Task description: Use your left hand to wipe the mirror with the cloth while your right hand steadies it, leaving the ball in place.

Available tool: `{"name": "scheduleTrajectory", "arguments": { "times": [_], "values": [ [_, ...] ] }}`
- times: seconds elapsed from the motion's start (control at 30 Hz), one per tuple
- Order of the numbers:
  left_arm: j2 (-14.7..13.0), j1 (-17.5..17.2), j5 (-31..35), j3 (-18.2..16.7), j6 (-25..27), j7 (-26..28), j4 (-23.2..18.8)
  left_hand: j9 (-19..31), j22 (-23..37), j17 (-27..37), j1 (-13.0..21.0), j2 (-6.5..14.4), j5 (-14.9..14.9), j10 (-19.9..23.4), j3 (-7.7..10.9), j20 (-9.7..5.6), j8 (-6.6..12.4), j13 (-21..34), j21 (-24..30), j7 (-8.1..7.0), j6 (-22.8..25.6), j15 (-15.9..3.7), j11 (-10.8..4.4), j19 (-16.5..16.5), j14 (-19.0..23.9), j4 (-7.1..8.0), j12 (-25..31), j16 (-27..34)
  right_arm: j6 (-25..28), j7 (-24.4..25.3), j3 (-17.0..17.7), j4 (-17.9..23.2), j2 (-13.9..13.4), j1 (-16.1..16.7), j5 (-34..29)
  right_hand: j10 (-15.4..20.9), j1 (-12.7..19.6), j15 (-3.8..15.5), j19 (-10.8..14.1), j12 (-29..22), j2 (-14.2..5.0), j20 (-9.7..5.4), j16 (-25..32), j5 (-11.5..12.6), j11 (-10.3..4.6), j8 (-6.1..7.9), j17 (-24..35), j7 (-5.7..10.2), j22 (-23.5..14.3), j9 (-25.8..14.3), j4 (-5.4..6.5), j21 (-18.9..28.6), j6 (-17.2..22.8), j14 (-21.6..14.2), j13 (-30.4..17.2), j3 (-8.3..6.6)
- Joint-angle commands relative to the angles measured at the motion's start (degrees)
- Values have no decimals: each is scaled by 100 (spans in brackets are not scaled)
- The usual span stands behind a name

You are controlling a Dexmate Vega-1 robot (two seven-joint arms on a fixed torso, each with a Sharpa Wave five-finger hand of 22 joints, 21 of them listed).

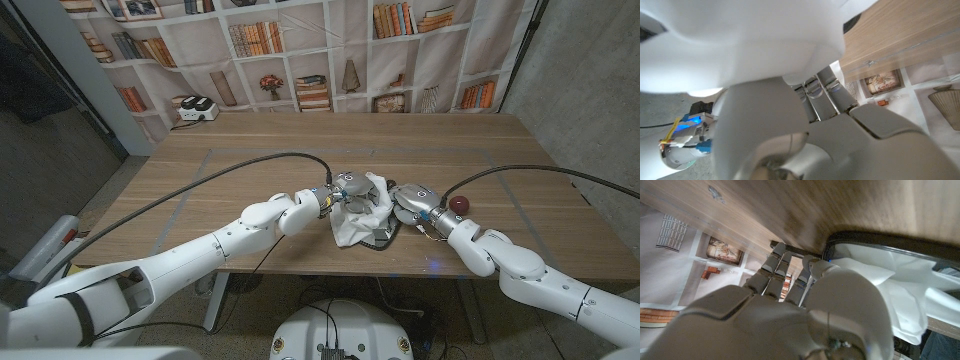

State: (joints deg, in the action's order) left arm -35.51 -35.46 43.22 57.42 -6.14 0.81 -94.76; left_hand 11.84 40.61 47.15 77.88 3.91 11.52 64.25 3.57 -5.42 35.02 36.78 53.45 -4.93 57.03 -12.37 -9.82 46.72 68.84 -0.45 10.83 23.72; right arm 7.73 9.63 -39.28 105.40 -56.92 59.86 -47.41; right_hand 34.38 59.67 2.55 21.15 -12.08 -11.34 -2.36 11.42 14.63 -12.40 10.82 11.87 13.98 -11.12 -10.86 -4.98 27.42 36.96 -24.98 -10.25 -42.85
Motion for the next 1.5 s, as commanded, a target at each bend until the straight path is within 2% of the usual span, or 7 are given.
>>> {"name": "scheduleTrajectory", "arguments": {
  "times": [0.03, 0.4, 0.67, 0.83, 1.2, 1.5],
  "values": [
    [-232, -311, -88, -120, 101, 77, -499, 16, -9, 30, 19, 46, 35, 289, -1, -576, 34, 27, 62, -9, 173, 7, -217, -9, 37, 44, 45, 0, -144, -66, -49, -132, 62, -127, 60, -32, -8, 932, 15, 17, 2, -913, 15, 28, 9, -1, 29, -138, -18, -25, -35, 45, 135, -33, -20, -27],
    [-852, -786, 14, -401, 957, -272, -1206, 24, -58, 61, 26, 41, 34, 293, -7, -585, 40, 45, 117, 2, 174, 3, -216, -32, 33, 57, 54, -8, -233, -42, -73, -237, 134, -221, 131, -29, -9, 932, 21, 18, -4, -916, 20, 33, 13, 0, 39, -138, -17, -25, -41, 63, 133, -34, -21, -27],
    [-937, -792, 144, -529, 1254, -227, -1177, 15, -92, 83, 27, 36, 34, 282, -13, -582, 39, 57, 154, -3, 183, 6, -210, -54, 36, 69, 53, -12, -213, -55, -76, -229, 145, -241, 145, -39, -10, 933, 15, 23, -6, -917, 22, 36, 10, -1, 47, -138, -17, -26, -44, 72, 126, -32, -21, -25],
    [-842, -662, 196, -522, 1174, -108, -1039, 8, -113, 95, 31, 32, 34, 293, -16, -587, 37, 58, 181, -19, 190, 7, -215, -54, 42, 73, 56, -12, -172, -47, -63, -200, 139, -211, 173, -40, -11, 933, 17, 24, -2, -916, 21, 38, 12, 4, 49, -138, -17, -26, -49, 79, 136, -29, -22, -23],
    [-179, 61, 330, -129, 352, 106, -102, -6, -160, 122, 27, 19, 33, 315, -30, -580, 31, 33, 227, 6, 205, 7, -211, -88, 29, 91, 47, -23, -4, -18, -20, -56, 84, -71, 186, -41, -13, 937, 14, 25, -6, -917, 24, 42, 15, 4, 56, -137, -16, -27, -51, 92, 136, -29, -22, -22],
    [239, 399, 293, 75, -112, 204, 432, -7, -201, 142, 38, 19, 35, 322, -33, -583, 29, 22, 273, -13, 209, 2, -213, -93, 33, 99, 43, -27, 128, -20, 10, 42, 58, 30, 208, -40, -13, 937, 9, 25, -7, -917, 26, 46, 13, 8, 62, -137, -16, -27, -55, 105, 148, -30, -22, -21]
  ]
}}
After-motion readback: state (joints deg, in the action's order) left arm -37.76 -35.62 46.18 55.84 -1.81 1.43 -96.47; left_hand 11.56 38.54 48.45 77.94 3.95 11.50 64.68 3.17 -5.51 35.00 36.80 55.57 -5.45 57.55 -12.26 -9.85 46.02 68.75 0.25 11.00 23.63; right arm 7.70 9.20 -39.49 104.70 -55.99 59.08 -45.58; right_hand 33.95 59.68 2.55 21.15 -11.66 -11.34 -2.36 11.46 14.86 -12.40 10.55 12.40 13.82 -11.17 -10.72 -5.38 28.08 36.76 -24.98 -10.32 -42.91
